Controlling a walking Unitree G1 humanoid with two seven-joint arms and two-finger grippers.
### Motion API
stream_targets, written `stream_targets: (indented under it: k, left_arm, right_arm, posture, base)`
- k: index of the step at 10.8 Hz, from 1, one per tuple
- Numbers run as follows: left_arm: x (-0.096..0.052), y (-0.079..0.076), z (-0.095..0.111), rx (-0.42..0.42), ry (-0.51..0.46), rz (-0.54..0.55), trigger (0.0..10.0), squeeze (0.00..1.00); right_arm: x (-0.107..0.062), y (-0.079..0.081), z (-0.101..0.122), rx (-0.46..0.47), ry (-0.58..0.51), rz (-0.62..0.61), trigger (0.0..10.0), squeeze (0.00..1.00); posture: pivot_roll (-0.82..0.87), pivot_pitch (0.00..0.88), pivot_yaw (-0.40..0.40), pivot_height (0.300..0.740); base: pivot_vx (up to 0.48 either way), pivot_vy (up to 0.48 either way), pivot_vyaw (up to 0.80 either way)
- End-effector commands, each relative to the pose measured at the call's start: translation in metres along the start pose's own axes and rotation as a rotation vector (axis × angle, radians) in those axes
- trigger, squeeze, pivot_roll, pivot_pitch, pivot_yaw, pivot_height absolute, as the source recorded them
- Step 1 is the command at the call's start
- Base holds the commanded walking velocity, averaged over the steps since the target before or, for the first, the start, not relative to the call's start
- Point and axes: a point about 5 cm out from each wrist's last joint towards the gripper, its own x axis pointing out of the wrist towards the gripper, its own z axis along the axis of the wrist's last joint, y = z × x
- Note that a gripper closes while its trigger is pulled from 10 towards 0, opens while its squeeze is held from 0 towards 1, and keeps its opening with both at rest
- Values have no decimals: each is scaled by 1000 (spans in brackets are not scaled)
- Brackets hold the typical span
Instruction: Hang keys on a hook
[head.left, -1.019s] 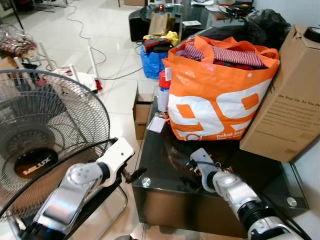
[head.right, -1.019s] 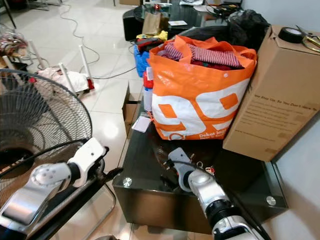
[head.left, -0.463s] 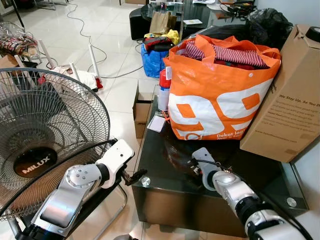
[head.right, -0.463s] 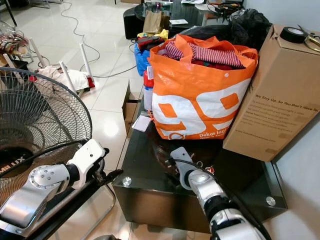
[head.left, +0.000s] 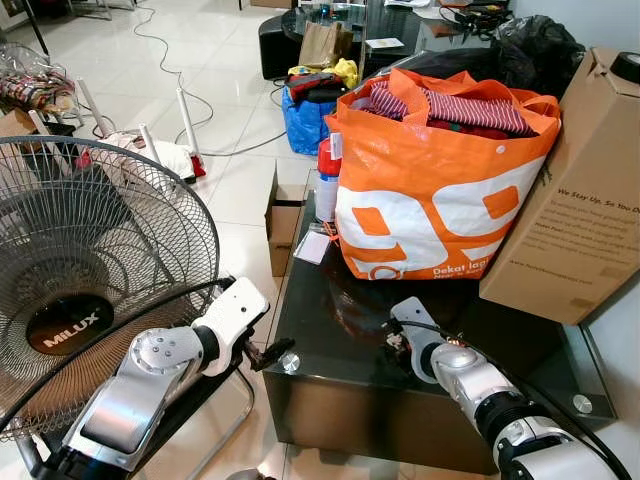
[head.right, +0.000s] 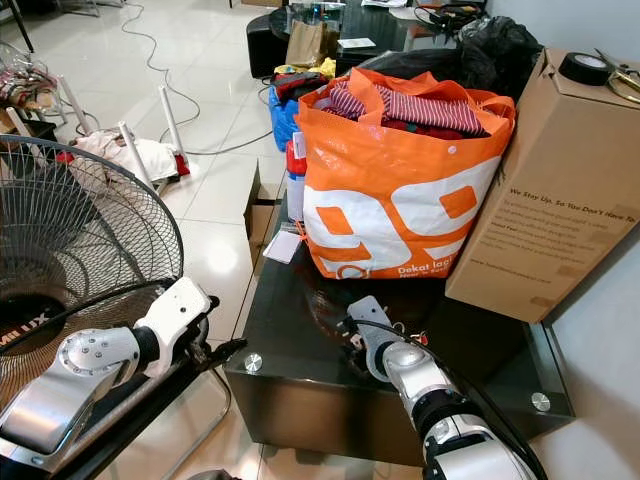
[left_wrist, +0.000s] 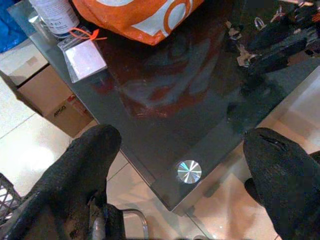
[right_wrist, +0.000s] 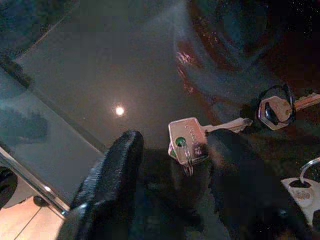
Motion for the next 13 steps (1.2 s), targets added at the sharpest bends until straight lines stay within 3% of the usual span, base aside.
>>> stream_targets:
  k: [1, 13]
  left_arm:
    - [-2, 2, 3, 6, -2, -4, 10000, 0]
    - [-2, 0, 1, -28, 34, -66, 10000, 0]
  right_arm:
    - [-1, -6, 6, -9, -14, -15, 0, 0]
    - [-2, -9, 3, -13, 1, -7, 0, 0]
  posture:
    - [15, 0, -13, 740]
    - [7, 0, -4, 740]
  base:
    - [0, 0, 0]
    - [0, 0, 0]
